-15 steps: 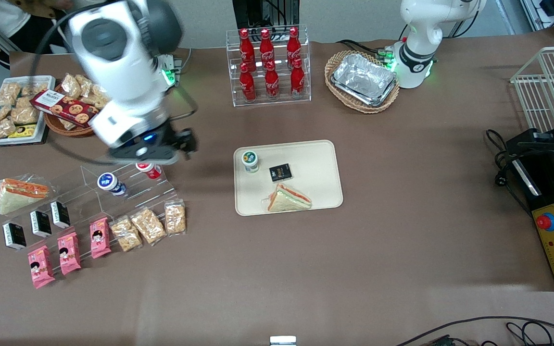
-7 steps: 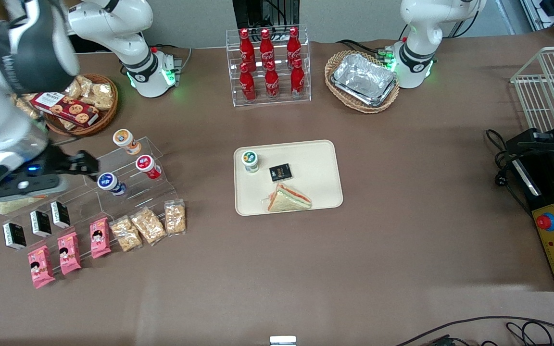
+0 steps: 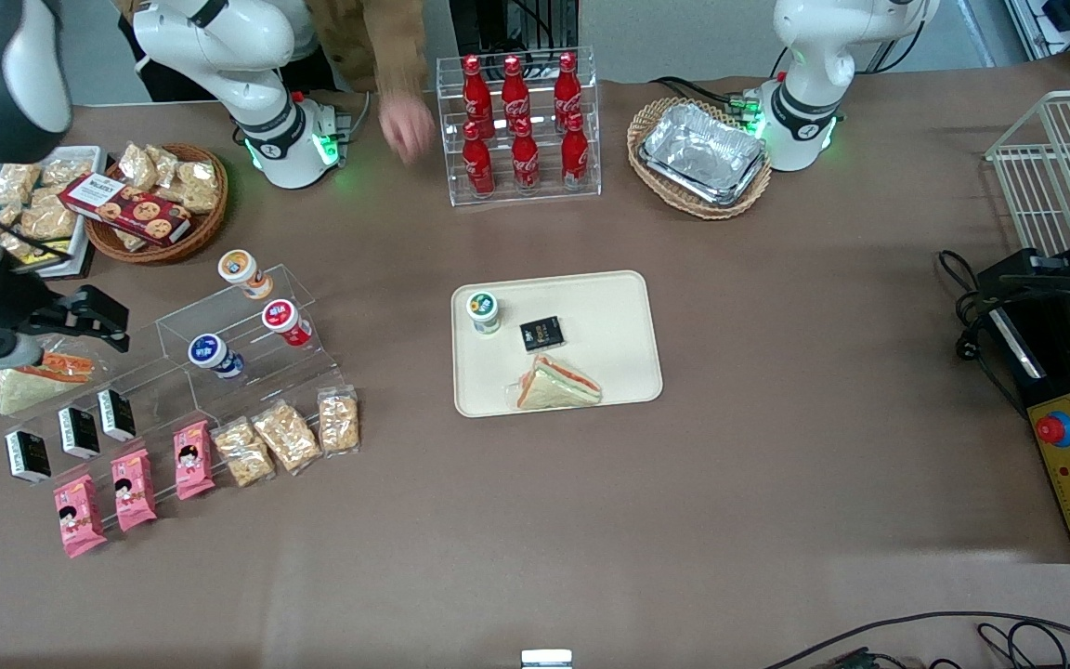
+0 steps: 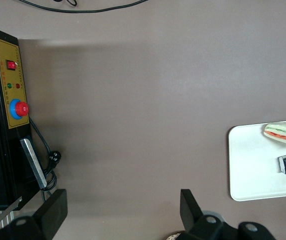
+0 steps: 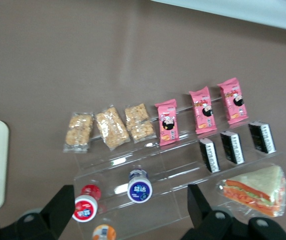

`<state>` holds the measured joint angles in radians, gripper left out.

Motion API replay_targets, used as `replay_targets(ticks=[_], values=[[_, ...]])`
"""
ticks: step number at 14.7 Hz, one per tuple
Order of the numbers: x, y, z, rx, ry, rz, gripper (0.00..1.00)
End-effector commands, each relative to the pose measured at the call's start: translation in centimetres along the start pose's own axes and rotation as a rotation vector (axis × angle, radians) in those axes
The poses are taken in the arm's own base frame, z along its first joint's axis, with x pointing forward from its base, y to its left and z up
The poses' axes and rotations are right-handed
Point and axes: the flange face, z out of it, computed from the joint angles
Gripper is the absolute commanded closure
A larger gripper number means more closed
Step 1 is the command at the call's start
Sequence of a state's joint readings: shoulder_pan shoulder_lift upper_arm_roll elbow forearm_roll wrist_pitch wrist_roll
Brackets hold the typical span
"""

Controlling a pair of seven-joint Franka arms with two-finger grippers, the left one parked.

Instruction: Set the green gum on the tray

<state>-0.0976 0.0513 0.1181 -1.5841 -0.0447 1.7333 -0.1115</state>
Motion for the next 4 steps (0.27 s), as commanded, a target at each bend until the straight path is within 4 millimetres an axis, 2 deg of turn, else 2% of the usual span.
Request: replay_targets(ticks=[1, 4], values=[[-0.52, 1.4, -0.37, 0.041, -0.036, 0.038, 0.0], [-0.95, 1.93, -0.45, 0.041, -0.053, 0.048, 0.0]])
